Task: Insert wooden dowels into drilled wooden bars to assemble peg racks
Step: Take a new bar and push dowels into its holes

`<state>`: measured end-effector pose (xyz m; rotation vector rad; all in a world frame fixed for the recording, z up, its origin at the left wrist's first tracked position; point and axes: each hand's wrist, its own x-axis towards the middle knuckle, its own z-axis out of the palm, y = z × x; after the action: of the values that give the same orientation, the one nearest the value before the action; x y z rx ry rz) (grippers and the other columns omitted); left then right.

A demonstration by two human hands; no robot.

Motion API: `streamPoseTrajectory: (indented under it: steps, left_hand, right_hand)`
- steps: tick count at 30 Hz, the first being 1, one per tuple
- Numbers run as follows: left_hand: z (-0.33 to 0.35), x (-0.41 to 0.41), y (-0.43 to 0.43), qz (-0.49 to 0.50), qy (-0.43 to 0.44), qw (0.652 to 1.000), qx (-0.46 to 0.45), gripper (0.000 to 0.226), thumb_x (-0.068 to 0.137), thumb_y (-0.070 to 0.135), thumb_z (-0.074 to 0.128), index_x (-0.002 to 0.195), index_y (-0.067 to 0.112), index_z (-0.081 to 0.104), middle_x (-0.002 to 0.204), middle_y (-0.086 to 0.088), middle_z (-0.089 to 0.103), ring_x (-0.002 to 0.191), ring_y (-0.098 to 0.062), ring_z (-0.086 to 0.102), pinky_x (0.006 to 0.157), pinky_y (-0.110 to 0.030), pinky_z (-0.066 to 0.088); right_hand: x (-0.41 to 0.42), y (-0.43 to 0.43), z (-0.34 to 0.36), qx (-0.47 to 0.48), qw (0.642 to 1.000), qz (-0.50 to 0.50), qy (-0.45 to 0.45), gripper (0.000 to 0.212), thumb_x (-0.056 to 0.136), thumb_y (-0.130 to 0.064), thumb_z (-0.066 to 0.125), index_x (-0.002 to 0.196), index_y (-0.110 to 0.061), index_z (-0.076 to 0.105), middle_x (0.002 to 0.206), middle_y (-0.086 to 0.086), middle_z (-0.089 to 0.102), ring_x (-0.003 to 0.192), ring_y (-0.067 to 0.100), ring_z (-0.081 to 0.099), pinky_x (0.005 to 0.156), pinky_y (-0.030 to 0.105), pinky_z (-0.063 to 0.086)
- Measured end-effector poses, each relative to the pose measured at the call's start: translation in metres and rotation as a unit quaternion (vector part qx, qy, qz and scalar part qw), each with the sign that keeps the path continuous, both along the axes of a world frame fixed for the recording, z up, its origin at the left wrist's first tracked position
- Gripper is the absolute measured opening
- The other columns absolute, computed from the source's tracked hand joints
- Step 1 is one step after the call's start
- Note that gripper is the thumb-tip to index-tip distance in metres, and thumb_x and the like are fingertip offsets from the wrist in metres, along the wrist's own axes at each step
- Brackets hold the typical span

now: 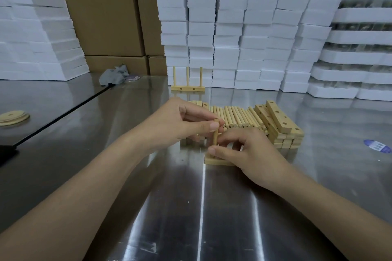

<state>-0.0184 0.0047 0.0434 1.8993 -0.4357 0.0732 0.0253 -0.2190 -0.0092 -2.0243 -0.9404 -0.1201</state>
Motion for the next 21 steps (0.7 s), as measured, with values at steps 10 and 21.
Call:
streamPoseTrajectory:
  steps: [10,21]
  left_hand:
    - [-0.031,0.007,-0.039,0.006,0.062,0.973,-0.224,0.027,0.097,0.022,0.058,0.112,0.020,0.080,0.119,-0.007,0.077,0.118,-0.019,0.071,0.096,-0.039,0.058]
    - [-0.044,0.000,-0.049,-0.031,0.102,0.952,-0.288,0.032,0.100,0.034,0.053,0.123,0.021,0.071,0.137,-0.007,0.071,0.117,-0.022,0.069,0.102,-0.046,0.051]
  right_hand:
    - [0.000,0.002,-0.004,0.022,1.000,0.013,-0.010,0.014,0.089,-0.035,0.083,0.077,-0.030,0.077,0.071,-0.009,0.069,0.069,0.024,0.058,0.072,0.045,0.050]
    - [-0.004,0.001,-0.004,0.000,0.999,0.002,-0.049,0.020,0.091,-0.034,0.081,0.077,-0.024,0.072,0.072,-0.006,0.066,0.068,0.022,0.058,0.071,0.047,0.049]
